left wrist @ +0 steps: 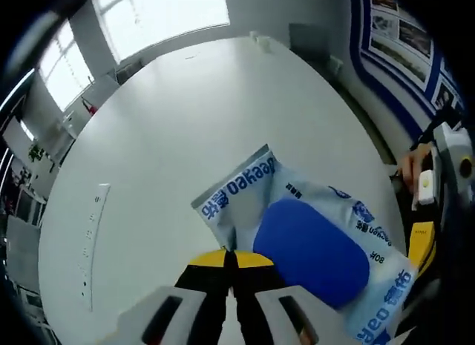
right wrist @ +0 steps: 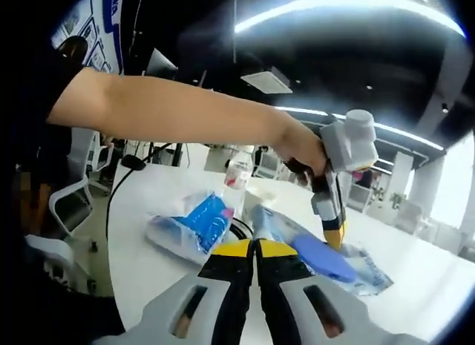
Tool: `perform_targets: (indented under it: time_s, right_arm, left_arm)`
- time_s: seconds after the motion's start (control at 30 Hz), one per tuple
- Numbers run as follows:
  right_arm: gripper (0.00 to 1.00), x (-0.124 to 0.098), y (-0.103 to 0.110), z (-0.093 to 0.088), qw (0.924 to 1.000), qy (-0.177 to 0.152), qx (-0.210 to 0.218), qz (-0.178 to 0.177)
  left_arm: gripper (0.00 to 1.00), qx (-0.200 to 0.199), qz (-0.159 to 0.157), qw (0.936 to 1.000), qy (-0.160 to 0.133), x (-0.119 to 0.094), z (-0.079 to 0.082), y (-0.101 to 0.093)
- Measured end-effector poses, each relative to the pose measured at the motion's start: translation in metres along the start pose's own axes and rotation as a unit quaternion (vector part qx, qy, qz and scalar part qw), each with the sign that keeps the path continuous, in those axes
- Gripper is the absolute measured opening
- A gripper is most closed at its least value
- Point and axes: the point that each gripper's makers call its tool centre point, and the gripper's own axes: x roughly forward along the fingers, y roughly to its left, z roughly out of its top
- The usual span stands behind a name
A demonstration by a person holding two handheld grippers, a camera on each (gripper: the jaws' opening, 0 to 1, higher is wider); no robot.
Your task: Arrange the tabletop items into an orderly group along one side of the table until the central work area is clear of visible clutter.
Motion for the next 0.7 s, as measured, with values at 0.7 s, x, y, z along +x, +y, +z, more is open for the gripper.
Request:
perform_targets:
  time_s: [0.7]
  right_arm:
    - [0.01, 0.04, 0.012, -0.064, 0.9951, 0.096, -0.024, 0.007]
  left_arm:
    - [0.0, 0.061, 0.006, 0.997, 0.048, 0.046, -0.031, 0.006]
